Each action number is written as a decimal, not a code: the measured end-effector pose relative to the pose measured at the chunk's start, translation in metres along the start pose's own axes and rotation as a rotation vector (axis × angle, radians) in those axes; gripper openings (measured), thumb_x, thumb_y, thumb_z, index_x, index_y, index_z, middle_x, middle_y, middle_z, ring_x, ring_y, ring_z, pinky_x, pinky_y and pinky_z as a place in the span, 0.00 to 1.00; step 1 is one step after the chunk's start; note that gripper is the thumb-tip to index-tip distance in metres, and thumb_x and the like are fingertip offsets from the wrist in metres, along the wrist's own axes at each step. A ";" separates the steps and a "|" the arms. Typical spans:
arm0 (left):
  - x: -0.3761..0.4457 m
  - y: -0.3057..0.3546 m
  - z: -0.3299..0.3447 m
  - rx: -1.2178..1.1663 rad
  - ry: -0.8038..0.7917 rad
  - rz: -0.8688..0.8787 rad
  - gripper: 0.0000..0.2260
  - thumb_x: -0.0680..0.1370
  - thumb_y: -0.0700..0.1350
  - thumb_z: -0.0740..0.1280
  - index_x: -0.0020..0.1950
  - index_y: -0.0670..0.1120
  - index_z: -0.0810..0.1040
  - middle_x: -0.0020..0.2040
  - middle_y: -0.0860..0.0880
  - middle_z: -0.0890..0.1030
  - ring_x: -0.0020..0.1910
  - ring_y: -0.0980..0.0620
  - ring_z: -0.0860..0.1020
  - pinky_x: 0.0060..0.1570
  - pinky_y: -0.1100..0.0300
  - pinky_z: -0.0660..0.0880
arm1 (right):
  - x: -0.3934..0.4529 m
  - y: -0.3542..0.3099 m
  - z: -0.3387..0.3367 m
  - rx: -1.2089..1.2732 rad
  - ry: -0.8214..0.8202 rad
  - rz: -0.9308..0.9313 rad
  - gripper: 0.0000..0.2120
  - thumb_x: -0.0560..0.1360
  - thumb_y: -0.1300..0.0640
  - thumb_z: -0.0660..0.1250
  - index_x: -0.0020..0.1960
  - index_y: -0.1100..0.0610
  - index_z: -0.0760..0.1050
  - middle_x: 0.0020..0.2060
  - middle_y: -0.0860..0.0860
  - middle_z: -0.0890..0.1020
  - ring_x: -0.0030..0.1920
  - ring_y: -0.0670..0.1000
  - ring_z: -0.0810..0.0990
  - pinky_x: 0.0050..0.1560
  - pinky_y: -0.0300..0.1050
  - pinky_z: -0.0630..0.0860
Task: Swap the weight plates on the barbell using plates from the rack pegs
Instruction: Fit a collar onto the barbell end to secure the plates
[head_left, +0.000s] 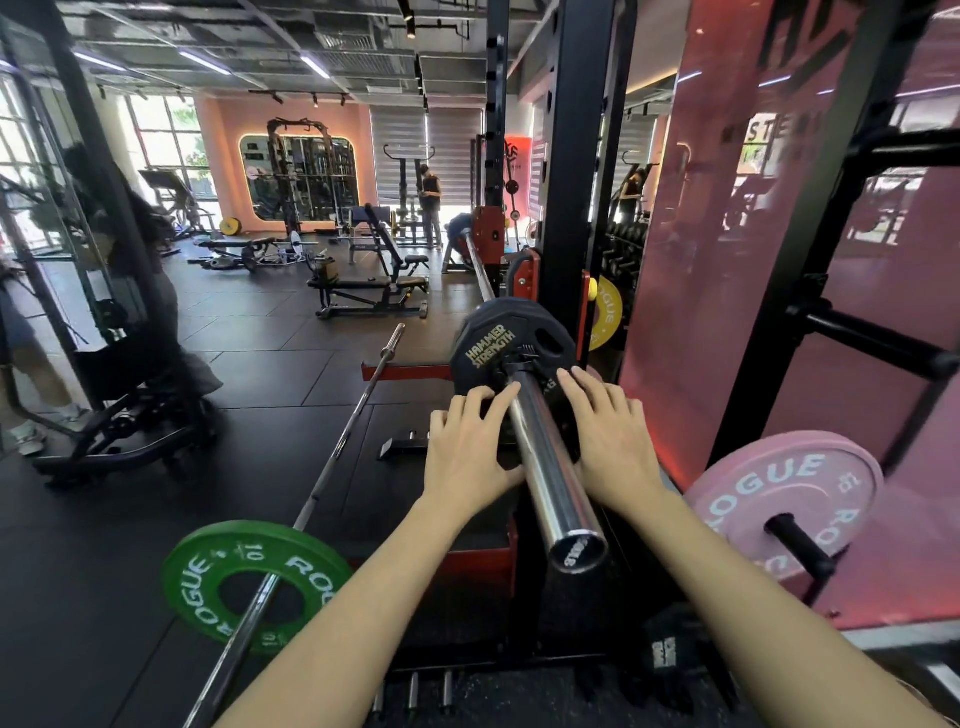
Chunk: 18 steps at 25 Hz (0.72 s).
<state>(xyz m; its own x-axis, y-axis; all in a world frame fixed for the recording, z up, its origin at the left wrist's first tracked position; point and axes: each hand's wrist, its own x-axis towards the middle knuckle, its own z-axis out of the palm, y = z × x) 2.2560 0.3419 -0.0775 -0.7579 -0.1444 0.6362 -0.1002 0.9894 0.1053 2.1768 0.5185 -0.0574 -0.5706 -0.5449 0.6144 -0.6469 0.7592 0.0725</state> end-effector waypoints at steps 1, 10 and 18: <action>-0.012 0.003 -0.007 0.008 -0.002 0.009 0.42 0.68 0.68 0.69 0.77 0.56 0.58 0.67 0.51 0.69 0.62 0.49 0.69 0.58 0.51 0.69 | -0.011 -0.003 -0.008 -0.003 0.008 0.001 0.43 0.69 0.38 0.66 0.77 0.54 0.55 0.72 0.53 0.66 0.65 0.57 0.69 0.56 0.55 0.70; -0.094 0.047 -0.075 0.048 0.010 0.011 0.42 0.66 0.67 0.68 0.77 0.55 0.59 0.65 0.50 0.70 0.60 0.48 0.70 0.54 0.51 0.69 | -0.109 -0.014 -0.079 -0.003 -0.010 0.013 0.51 0.62 0.35 0.72 0.77 0.55 0.56 0.71 0.53 0.68 0.62 0.57 0.71 0.54 0.54 0.72; -0.173 0.105 -0.127 0.138 0.021 -0.049 0.41 0.67 0.70 0.65 0.76 0.55 0.61 0.63 0.50 0.70 0.59 0.48 0.70 0.54 0.50 0.69 | -0.193 -0.011 -0.133 0.045 0.026 0.003 0.47 0.64 0.32 0.67 0.75 0.55 0.58 0.68 0.53 0.70 0.61 0.56 0.71 0.52 0.55 0.71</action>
<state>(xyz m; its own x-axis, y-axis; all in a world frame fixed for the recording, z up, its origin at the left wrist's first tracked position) 2.4588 0.4690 -0.0796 -0.7366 -0.1915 0.6487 -0.2256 0.9737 0.0313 2.3616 0.6625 -0.0718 -0.5594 -0.5329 0.6349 -0.6677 0.7435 0.0358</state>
